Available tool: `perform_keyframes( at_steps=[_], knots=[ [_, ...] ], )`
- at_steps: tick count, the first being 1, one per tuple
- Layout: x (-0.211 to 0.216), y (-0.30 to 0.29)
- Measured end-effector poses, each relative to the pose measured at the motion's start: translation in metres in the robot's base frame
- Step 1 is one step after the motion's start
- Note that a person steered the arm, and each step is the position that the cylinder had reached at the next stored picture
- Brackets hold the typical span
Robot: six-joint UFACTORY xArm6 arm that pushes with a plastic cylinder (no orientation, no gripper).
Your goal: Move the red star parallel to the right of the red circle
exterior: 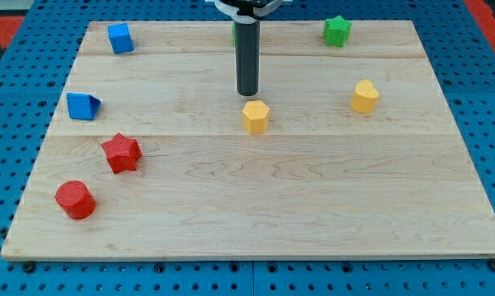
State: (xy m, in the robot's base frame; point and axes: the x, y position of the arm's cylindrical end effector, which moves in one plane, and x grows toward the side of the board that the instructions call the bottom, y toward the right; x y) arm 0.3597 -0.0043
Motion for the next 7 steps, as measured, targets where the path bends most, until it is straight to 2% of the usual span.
perform_keyframes(
  at_steps=[1, 2, 3, 4, 5, 6, 7],
  knots=[
    [0.000, -0.004],
    [0.003, -0.037],
    [0.004, -0.131],
    [0.011, -0.163],
    [0.051, -0.202],
    [0.108, -0.180],
    [0.144, -0.167]
  ],
)
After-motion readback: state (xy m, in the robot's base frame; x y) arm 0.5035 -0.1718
